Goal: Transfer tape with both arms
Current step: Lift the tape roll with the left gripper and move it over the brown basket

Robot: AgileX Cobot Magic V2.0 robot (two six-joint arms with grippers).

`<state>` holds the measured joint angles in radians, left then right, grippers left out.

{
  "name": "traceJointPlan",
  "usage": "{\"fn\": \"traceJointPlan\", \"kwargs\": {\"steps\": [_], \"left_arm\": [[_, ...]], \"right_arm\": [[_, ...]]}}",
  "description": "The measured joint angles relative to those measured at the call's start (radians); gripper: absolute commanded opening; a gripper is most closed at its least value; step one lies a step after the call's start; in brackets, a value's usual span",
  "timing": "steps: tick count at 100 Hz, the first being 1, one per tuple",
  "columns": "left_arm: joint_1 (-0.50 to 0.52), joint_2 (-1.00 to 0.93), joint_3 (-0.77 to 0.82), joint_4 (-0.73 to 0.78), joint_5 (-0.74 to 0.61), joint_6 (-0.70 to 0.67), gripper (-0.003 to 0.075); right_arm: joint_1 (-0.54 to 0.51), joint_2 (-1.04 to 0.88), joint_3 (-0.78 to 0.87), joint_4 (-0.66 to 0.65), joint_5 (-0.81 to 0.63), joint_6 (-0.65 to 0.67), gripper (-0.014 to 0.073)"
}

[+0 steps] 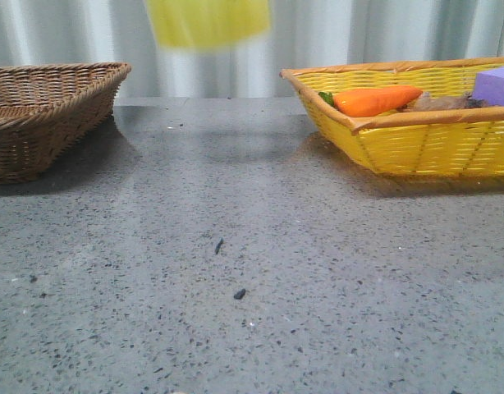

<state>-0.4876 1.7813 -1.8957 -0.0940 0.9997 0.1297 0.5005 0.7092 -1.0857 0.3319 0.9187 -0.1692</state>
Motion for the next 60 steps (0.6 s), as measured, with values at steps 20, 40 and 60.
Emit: {"fn": "traceJointPlan", "kwargs": {"steps": [20,40,60], "left_arm": [[0.061,-0.121,-0.084,0.128,0.056,0.0,-0.002],[0.194,-0.157,-0.084,0.212,0.177,0.0,-0.002],[0.351,-0.157,0.026,0.215,0.193,-0.017,-0.002]], "right_arm": [[0.0,0.0,0.0,0.0,0.0,0.0,-0.0041],[0.0,0.0,0.0,0.0,0.0,0.0,-0.0041],[0.0,0.0,0.0,0.0,0.0,0.0,-0.0041]]}}
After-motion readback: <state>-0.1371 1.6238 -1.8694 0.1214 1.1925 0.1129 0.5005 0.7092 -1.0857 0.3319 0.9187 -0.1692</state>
